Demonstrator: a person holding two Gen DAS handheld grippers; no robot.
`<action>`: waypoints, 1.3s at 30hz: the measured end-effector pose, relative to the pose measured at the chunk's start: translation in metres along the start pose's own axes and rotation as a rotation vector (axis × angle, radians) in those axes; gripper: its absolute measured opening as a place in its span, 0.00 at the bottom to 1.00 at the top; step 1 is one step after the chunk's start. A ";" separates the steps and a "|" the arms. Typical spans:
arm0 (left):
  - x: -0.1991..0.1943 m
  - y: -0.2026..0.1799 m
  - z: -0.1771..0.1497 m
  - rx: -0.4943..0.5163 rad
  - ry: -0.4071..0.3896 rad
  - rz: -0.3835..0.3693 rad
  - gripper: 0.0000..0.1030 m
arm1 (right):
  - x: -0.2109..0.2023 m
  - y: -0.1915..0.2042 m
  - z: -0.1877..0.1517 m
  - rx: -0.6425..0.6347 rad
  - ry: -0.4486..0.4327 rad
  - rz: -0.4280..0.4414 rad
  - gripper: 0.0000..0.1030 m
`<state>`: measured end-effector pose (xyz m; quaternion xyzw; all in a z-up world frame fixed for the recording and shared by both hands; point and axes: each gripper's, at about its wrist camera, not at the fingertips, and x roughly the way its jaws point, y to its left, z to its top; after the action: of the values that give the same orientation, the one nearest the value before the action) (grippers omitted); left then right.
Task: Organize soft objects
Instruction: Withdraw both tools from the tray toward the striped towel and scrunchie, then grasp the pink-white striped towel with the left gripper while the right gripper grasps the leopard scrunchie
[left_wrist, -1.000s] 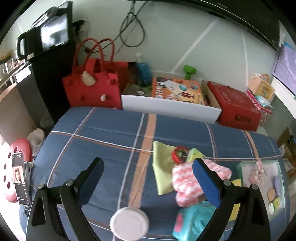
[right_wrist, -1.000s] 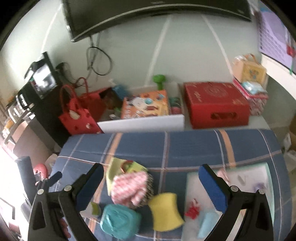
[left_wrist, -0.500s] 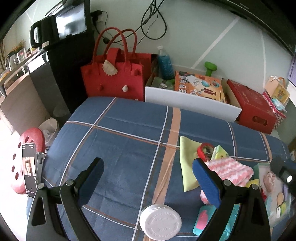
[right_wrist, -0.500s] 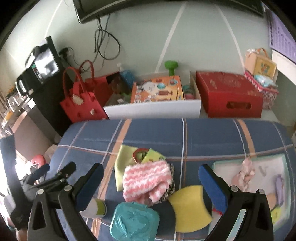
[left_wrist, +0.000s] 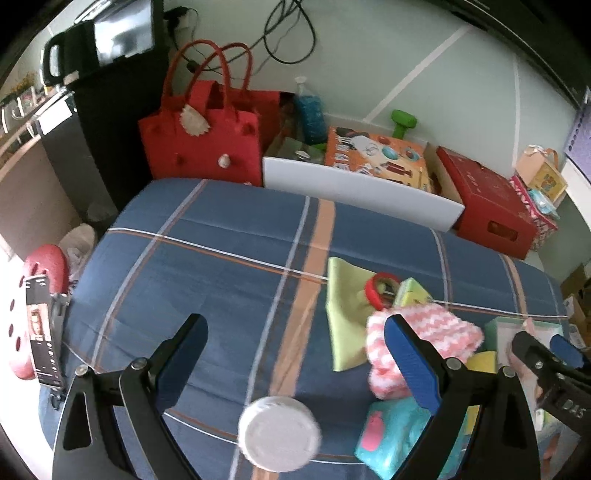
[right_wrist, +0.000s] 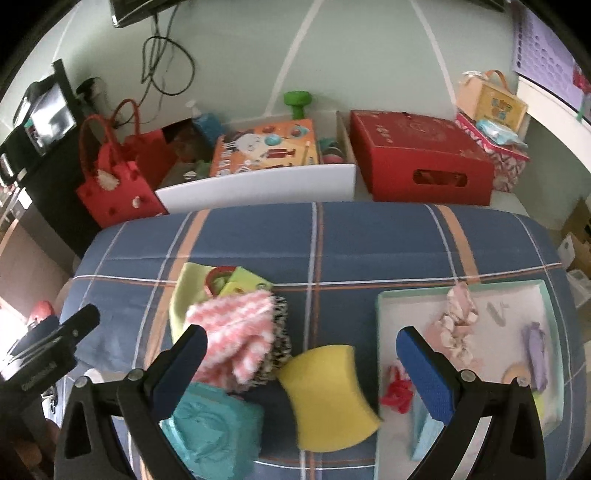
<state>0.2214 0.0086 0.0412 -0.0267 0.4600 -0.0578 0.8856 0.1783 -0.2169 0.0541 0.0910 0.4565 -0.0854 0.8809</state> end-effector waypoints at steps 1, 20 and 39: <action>0.001 -0.003 0.000 -0.002 0.006 -0.017 0.94 | 0.001 -0.005 0.000 0.003 0.004 -0.012 1.00; 0.060 -0.066 -0.018 0.059 0.189 -0.138 0.93 | 0.027 -0.056 -0.004 0.083 0.069 -0.062 0.99; 0.094 -0.076 -0.034 0.018 0.280 -0.217 0.27 | 0.041 -0.056 -0.008 0.108 0.078 0.011 0.90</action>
<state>0.2415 -0.0786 -0.0465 -0.0597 0.5728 -0.1603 0.8017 0.1825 -0.2721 0.0116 0.1443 0.4848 -0.1016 0.8567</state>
